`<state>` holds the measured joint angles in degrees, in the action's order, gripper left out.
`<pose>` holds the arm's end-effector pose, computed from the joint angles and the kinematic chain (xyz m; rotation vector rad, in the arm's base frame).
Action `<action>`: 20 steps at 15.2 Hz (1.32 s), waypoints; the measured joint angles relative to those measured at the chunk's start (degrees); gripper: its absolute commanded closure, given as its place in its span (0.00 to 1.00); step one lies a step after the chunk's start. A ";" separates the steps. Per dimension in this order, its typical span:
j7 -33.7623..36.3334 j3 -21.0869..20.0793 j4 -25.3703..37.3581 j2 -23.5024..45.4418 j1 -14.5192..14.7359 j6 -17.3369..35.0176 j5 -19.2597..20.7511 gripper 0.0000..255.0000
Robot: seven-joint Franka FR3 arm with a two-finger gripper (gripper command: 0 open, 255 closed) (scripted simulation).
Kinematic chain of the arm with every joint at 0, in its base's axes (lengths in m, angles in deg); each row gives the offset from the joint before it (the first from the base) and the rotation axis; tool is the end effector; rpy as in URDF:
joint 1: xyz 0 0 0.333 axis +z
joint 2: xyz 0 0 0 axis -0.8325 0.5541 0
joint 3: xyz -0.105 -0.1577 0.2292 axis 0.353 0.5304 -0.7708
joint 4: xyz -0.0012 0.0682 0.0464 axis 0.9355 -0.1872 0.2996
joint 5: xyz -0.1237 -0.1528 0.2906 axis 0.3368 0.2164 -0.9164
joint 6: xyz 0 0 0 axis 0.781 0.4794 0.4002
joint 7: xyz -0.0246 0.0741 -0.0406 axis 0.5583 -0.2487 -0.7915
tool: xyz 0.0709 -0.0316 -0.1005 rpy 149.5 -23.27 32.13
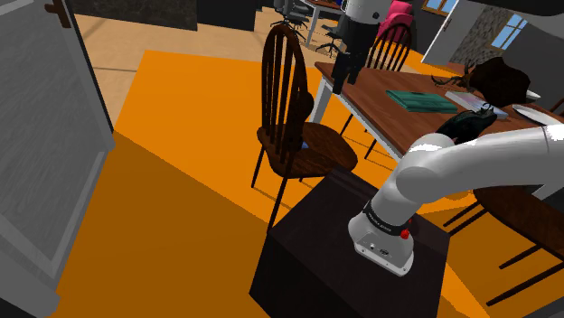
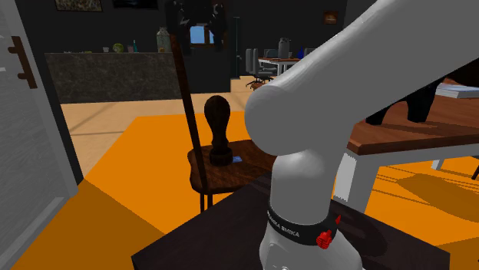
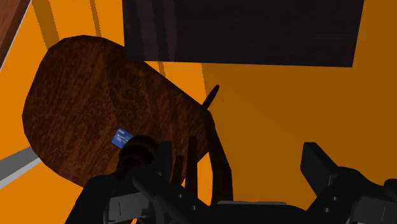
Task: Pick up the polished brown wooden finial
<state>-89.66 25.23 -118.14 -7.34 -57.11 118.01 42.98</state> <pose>0.2610 0.0070 0.5392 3.0592 0.0362 -0.1045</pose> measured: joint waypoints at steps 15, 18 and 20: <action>-31.13 26.94 -22.38 -8.13 -1.10 29.42 10.33 0.00; -39.57 35.38 -24.19 -4.98 -0.11 37.11 12.15 0.00; -45.54 41.69 -24.29 -1.46 2.06 42.61 12.54 0.00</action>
<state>-135.20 66.91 -142.42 -8.80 -55.05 160.62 55.51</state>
